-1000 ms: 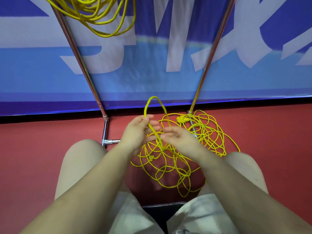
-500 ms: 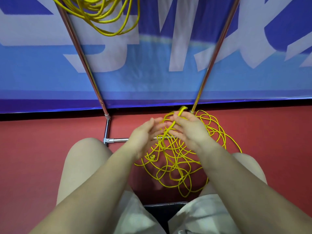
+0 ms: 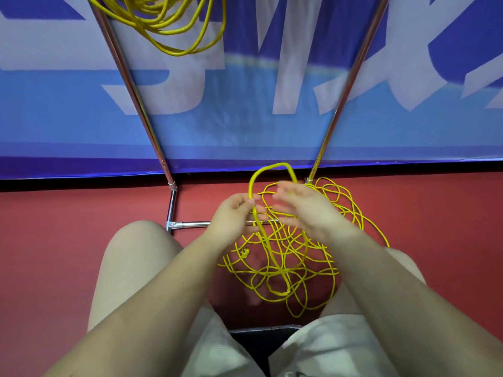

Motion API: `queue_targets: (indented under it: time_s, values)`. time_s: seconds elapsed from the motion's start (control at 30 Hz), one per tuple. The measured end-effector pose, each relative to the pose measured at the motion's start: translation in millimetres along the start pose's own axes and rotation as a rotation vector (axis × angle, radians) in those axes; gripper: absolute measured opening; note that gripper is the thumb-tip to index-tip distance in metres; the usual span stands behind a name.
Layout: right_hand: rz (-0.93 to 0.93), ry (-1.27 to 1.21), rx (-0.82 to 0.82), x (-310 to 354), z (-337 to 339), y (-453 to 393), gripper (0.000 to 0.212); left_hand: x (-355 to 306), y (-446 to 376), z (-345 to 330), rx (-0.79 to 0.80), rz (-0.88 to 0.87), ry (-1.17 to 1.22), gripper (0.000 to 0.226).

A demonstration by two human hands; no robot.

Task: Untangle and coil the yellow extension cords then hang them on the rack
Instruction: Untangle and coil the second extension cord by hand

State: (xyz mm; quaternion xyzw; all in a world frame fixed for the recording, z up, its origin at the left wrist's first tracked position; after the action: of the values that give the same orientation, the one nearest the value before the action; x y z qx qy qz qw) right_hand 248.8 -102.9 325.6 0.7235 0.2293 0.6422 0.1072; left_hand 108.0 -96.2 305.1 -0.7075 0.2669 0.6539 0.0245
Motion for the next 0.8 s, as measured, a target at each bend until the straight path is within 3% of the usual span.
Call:
queue_targets:
  time_s: [0.07, 0.2, 0.4, 0.57, 0.63, 0.7, 0.8]
  values:
    - [-0.024, 0.358, 0.069, -21.8, -6.0, 1.8, 0.033, -3.1, -1.2, 6.0, -0.051, 0.006, 0.169, 0.018]
    - [0.038, 0.68, 0.101, -49.6, -7.6, 3.4, 0.013, -13.6, -7.9, 18.9, -0.14, -0.028, 0.48, 0.019]
    - [0.062, 0.316, 0.131, -32.7, -9.5, 7.7, 0.019, -19.5, -13.9, 33.4, -0.223, -0.071, 0.658, 0.016]
    - [0.024, 0.681, 0.133, -14.1, -8.5, 6.8, 0.02, -27.0, -16.2, 38.1, -0.17, -0.061, 0.697, 0.014]
    - [0.01, 0.709, 0.133, -9.8, -9.5, 5.1, 0.02, -30.9, -17.9, 39.7, -0.153, -0.072, 0.666, 0.013]
    - [0.015, 0.602, 0.128, -5.1, -13.5, 3.7, 0.02, -32.0, -17.5, 38.0, -0.113, -0.069, 0.614, 0.012]
    - [0.026, 0.194, 0.019, 5.8, -14.7, -0.2, 0.019, -15.9, -12.6, 24.4, 0.027, 0.046, 0.337, 0.02]
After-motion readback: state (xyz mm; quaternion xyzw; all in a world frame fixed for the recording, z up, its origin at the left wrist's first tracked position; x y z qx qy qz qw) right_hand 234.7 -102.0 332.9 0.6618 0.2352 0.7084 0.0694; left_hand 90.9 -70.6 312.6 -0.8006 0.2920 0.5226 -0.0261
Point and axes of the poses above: each hand's wrist, its own y-axis away from the middle knuckle, its own z-axis out of the back of the hand, x = y × z, the point moved 3 cm from there along -y, towards the middle knuckle, and after that the axes turned 12 degrees about x, right-handed, at the moved point
